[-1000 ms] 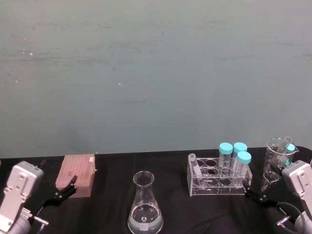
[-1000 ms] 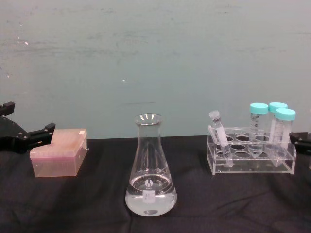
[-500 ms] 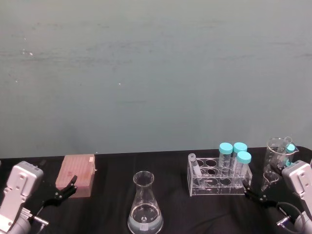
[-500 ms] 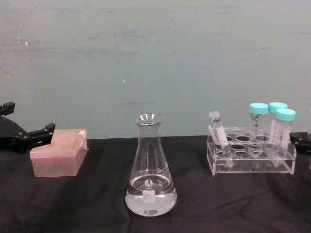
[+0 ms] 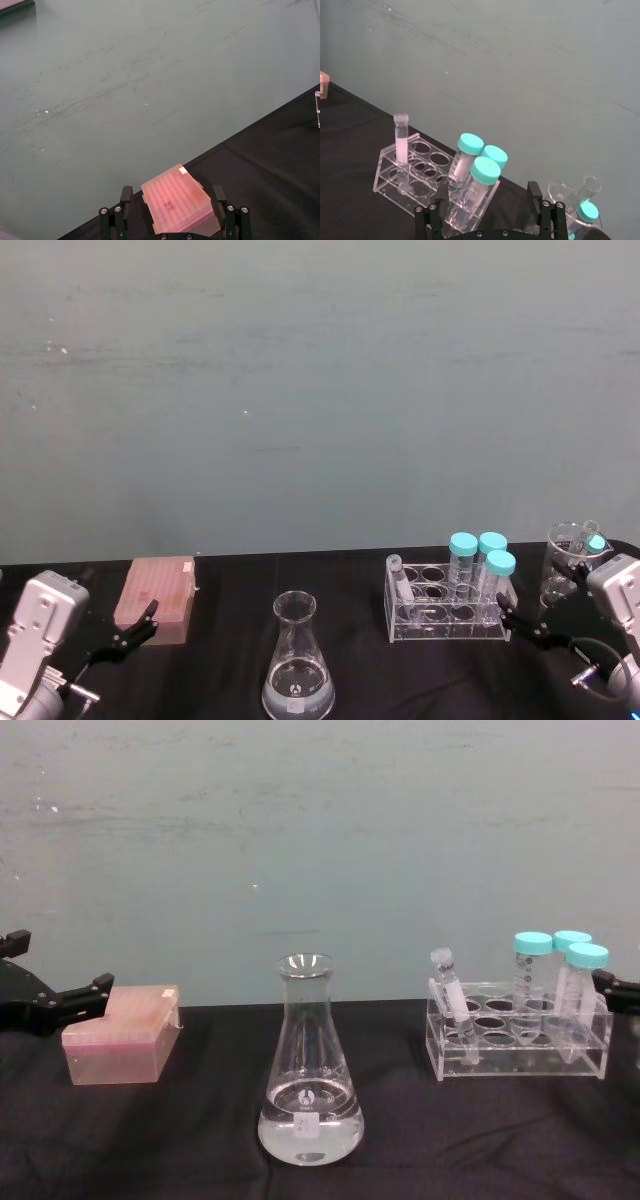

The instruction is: Pour the liquid from the test tube into the beaker using one hand.

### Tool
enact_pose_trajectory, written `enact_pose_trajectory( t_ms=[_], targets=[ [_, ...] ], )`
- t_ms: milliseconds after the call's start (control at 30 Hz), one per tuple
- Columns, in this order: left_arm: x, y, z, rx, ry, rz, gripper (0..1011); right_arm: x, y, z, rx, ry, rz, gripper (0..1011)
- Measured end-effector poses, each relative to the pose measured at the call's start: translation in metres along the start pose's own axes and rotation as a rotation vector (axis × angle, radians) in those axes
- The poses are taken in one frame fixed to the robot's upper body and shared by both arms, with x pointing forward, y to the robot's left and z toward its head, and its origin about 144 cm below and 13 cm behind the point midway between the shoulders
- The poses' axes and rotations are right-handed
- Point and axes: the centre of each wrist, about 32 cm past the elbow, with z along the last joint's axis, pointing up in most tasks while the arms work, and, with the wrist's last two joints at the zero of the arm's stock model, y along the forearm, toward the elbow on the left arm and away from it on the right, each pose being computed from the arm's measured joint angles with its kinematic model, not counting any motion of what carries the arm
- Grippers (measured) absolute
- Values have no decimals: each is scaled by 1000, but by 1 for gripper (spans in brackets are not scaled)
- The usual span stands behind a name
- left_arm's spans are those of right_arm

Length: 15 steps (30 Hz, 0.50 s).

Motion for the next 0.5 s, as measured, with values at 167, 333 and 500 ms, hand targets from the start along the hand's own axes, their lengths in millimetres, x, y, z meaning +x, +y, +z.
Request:
enact_pose_trajectory(
  t_ms=[167,333,500],
  targets=[
    [0,0,0,0,0,0,1000,3,4,2,16,-3,17,1003],
    [0,0,0,0,0,0,1000,7,10,4,38,-3,36,1003],
    [0,0,0,0,0,0,1000,11,16,5,61,-2,57,1003]
  ],
)
